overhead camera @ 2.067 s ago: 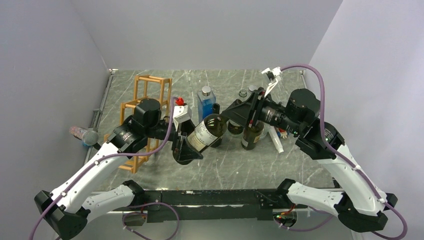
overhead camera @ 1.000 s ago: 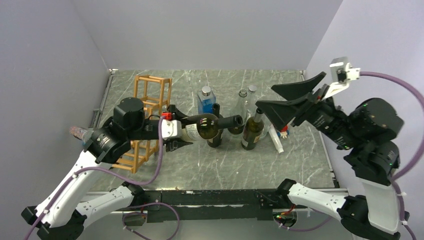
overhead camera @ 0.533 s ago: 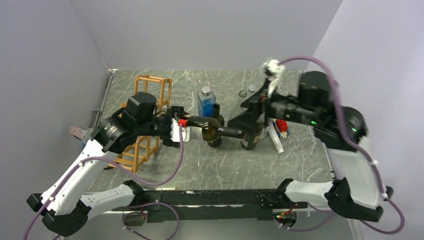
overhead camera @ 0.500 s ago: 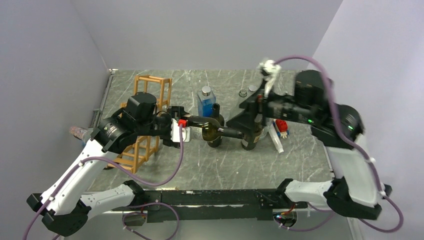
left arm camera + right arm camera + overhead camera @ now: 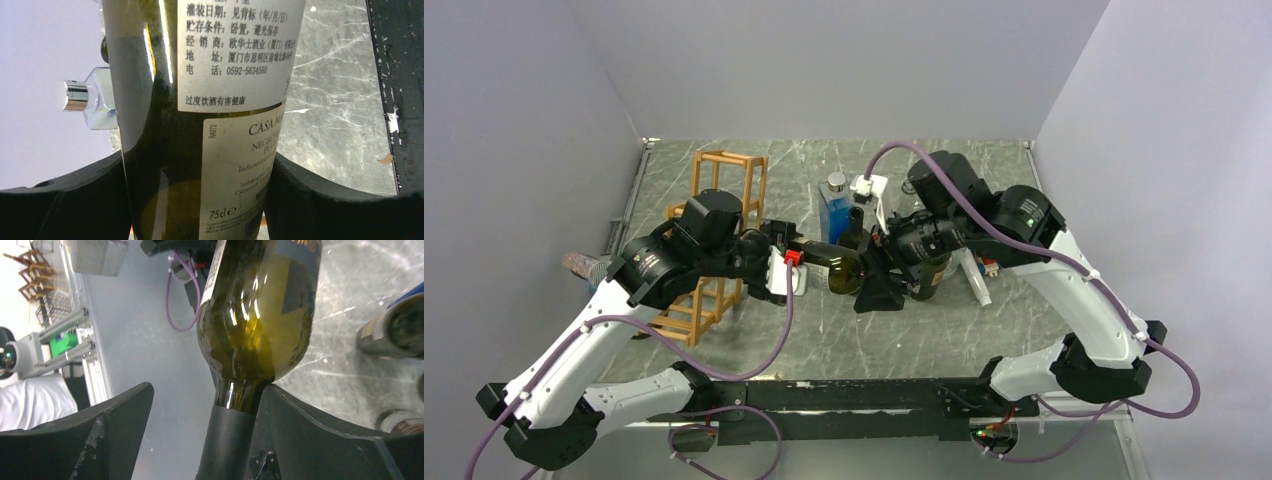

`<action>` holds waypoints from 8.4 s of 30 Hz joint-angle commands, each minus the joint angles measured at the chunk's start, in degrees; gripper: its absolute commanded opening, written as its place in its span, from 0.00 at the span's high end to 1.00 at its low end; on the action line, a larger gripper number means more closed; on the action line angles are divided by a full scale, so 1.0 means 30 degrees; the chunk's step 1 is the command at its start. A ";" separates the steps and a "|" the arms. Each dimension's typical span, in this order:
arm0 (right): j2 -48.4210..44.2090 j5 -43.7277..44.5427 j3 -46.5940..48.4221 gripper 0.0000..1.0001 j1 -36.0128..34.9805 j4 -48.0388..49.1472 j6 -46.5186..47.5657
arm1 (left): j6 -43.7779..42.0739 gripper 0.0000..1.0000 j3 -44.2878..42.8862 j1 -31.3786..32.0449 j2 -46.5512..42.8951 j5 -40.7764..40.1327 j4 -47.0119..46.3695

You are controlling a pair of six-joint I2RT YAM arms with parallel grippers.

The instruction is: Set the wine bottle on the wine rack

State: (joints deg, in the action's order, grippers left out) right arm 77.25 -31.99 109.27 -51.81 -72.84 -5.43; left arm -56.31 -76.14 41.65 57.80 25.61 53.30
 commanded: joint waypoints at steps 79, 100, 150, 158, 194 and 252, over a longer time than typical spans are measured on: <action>-0.1430 0.2275 -0.5440 1.00 -0.3353 0.9687 -0.1498 | 0.0759 0.01 -0.1085 0.0151 -0.4371 0.1921 0.3507; 0.0476 0.8261 -0.8300 1.00 -0.3398 1.1009 -0.0446 | 1.8526 0.01 -0.1117 0.0151 -0.6469 -1.4985 -0.9185; 0.4568 0.7265 -1.0620 1.00 -0.1535 2.0658 0.4513 | 2.7118 0.01 -0.3445 0.0155 -0.3510 -2.1682 -0.1713; 0.6471 0.6151 -0.9602 1.00 -0.1509 2.2167 0.5114 | 2.6974 0.01 -0.3674 0.0151 -0.3368 -2.1489 -0.1470; 0.9146 0.7167 -0.8375 1.00 -0.2097 2.5546 0.9037 | 2.6185 0.01 -0.3218 0.0165 -0.2948 -2.1191 -0.1418; 1.0953 0.7717 -0.4568 0.21 -0.2237 2.2863 0.7421 | 2.6290 0.01 -0.4479 0.0166 -0.3660 -2.2522 -0.1411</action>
State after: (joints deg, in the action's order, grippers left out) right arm 116.99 -7.99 96.86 -58.24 -8.93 17.43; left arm 23.24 -87.42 42.24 47.79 -40.07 50.50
